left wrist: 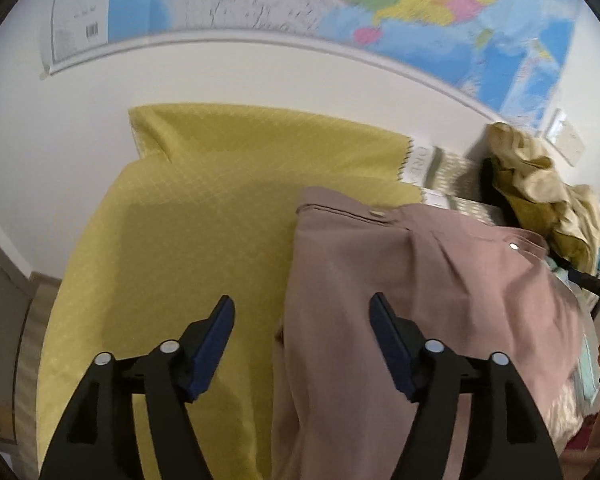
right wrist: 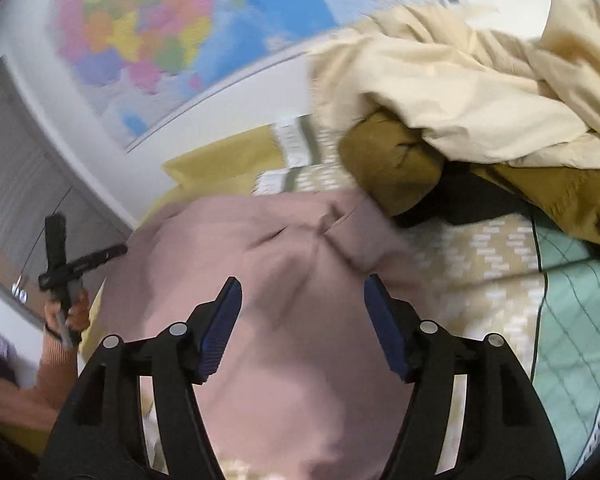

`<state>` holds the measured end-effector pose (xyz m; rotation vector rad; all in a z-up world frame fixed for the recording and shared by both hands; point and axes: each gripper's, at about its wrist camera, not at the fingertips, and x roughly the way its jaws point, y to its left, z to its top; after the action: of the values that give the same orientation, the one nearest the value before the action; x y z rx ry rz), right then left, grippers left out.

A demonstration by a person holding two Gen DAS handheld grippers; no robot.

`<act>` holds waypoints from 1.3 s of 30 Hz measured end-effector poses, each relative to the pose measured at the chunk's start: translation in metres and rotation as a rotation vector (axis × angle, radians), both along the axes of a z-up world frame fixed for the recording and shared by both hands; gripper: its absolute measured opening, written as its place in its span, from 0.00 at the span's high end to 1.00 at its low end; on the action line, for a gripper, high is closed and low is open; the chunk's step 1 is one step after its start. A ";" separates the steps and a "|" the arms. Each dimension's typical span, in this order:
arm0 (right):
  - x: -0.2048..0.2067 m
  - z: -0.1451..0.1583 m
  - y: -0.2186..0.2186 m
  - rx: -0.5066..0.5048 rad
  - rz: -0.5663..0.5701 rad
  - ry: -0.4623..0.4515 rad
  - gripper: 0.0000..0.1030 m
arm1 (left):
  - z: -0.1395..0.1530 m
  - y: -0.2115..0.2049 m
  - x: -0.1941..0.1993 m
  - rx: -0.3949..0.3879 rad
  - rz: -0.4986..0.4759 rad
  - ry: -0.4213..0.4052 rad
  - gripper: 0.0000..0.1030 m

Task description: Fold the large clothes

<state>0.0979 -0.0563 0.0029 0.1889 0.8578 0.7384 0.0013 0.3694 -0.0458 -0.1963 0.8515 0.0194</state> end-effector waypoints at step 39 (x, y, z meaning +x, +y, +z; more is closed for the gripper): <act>-0.077 -0.069 -0.054 0.261 -0.102 0.287 0.13 | -0.046 -0.031 -0.126 -0.365 -0.041 0.083 0.15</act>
<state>0.0206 -0.1108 -0.0657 0.5788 1.0135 0.7362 -0.1246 0.3382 -0.0921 -0.5232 0.9374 -0.1685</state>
